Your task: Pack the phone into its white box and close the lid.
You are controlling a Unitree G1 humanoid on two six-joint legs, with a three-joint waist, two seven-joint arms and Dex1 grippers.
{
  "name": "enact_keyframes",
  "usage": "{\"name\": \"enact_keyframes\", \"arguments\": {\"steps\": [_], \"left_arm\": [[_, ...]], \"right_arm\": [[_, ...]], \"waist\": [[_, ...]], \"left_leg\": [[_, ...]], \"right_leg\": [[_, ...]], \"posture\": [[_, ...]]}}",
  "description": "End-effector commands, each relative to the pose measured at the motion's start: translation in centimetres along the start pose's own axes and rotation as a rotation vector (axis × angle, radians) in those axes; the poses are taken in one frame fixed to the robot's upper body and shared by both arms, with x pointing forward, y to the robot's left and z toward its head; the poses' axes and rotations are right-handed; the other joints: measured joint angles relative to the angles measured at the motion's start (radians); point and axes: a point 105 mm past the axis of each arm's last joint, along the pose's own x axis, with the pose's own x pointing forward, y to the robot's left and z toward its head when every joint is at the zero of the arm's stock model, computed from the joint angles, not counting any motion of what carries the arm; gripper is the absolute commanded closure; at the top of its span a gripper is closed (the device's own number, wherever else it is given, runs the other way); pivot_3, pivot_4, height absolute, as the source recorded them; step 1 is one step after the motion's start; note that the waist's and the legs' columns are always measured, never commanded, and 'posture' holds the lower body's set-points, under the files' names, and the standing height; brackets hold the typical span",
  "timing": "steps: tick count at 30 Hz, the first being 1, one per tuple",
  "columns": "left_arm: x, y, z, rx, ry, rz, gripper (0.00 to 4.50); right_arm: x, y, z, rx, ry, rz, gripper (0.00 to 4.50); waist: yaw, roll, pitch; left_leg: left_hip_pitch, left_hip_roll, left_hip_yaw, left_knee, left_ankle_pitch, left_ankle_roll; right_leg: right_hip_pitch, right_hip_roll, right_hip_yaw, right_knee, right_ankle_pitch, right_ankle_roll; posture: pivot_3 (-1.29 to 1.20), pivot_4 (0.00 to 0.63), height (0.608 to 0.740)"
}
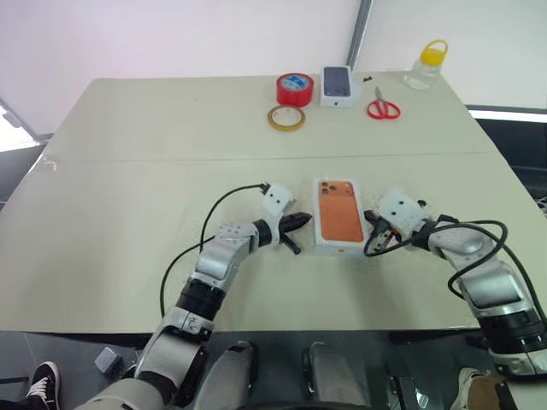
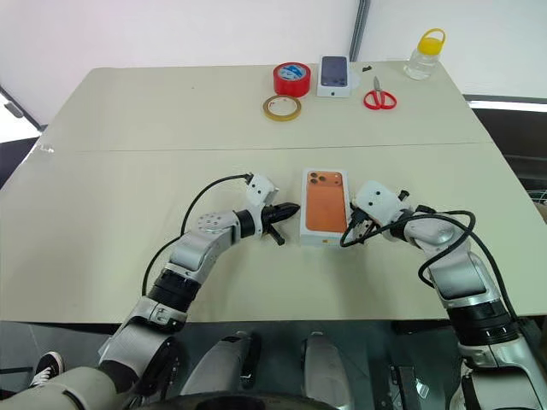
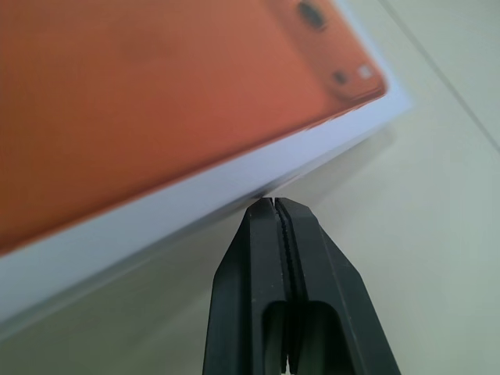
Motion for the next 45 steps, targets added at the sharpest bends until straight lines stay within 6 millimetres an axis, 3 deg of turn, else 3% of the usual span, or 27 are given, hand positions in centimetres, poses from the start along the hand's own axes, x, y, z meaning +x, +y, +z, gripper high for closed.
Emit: {"name": "enact_keyframes", "arguments": {"steps": [1,9,12,15,18,20,25,28,32,37,41,45], "left_arm": [[0.0,-0.4,1.3,0.042,-0.035,-0.01,4.5],[-0.7,1.6,3.3,0.027,-0.095,0.045,4.5],[-0.7,2.3,5.1,0.034,-0.14,0.056,4.5],[-0.3,2.2,6.4,0.037,-0.174,0.043,4.5],[0.7,1.6,7.5,0.038,-0.202,0.018,4.5],[1.9,1.3,7.5,0.044,-0.182,0.004,4.5],[3.7,0.9,5.3,0.079,-0.098,-0.024,4.5],[4.1,0.6,3.4,0.113,-0.024,-0.043,4.5],[3.9,0.5,1.5,0.117,0.039,-0.052,4.5],[3.3,1.2,0.5,0.135,0.064,-0.029,4.5],[3.1,1.2,1.8,0.116,-0.001,-0.023,4.5],[2.3,1.7,3.9,0.109,-0.091,-0.003,4.5]], "right_arm": [[0.1,0.1,1.0,-0.05,-0.03,-0.001,4.46],[-0.9,-3.9,0.7,-0.055,-0.019,-0.123,4.46],[-1.7,-6.1,2.1,-0.007,-0.094,-0.181,4.46],[-2.1,-6.7,3.5,0.045,-0.185,-0.18,4.46],[-2.5,-5.7,5.3,0.098,-0.305,-0.093,4.46],[-2.6,-2.5,5.6,0.084,-0.328,0.074,4.46],[-2.5,2.5,3.5,0.019,-0.234,0.265,4.46],[-2.3,3.9,2.2,-0.031,-0.176,0.295,4.46],[-2.2,4.1,2.3,-0.046,-0.167,0.293,4.46],[-1.7,3.3,2.6,-0.027,-0.173,0.252,4.46],[-1.1,2.5,2.9,-0.056,-0.178,0.204,4.46],[-0.4,-0.7,4.8,-0.01,-0.252,0.041,4.46]], "waist": [[0.0,0.0,0.0],[0.003,0.0,0.0],[0.003,0.0,0.0],[0.002,0.0,0.0],[0.003,0.0,0.0],[0.007,-0.001,0.0],[0.003,-0.001,0.0],[-0.001,-0.001,0.0],[0.001,-0.001,0.0],[0.001,-0.003,-0.002],[0.001,-0.003,-0.002],[-0.003,-0.003,-0.002]], "left_leg": [[0.0,0.0,0.0,0.0,0.0,0.0],[0.0,0.0,0.0,0.0,0.0,0.0],[0.0,0.0,0.0,0.0,0.0,0.0],[0.0,0.0,0.0,0.0,0.0,0.0],[0.0,0.0,0.0,0.0,0.0,0.0],[0.0,0.0,0.0,0.001,0.0,0.0],[0.0,-0.001,0.0,0.001,0.0,0.0],[0.001,-0.001,0.0,0.001,0.0,0.0],[0.003,-0.001,0.0,0.001,-0.003,0.004],[0.003,-0.001,-0.001,0.001,-0.002,0.004],[0.004,0.0,-0.001,0.001,-0.003,0.004],[0.003,-0.001,-0.001,0.001,-0.002,0.003]], "right_leg": [[0.0,0.0,0.0,0.0,0.0,0.0],[0.0,0.0,0.0,0.0,0.0,0.0],[0.0,0.0,0.0,0.0,0.0,0.0],[0.0,0.0,0.0,0.0,0.0,0.0],[0.001,0.0,-0.001,0.0,0.0,0.0],[0.001,0.0,-0.001,0.0,0.0,0.0],[0.002,0.0,-0.002,-0.001,-0.001,0.002],[0.002,0.0,-0.001,0.0,-0.001,0.002],[0.004,0.0,-0.001,0.0,-0.001,0.002],[0.005,0.0,-0.002,-0.001,-0.001,0.002],[0.005,0.0,-0.001,0.0,-0.001,0.002],[0.004,0.0,-0.001,0.0,-0.001,0.002]], "posture": [[0.0,0.15,0.74],[0.0,0.15,0.74],[0.0,0.15,0.74],[0.0,0.15,0.74],[0.0,0.15,0.74],[0.0,0.15,0.74],[0.0,0.15,0.74],[0.0,0.15,0.74],[0.0,0.15,0.74],[0.0,0.15,0.74],[0.0,0.15,0.74],[0.0,0.15,0.74]]}}
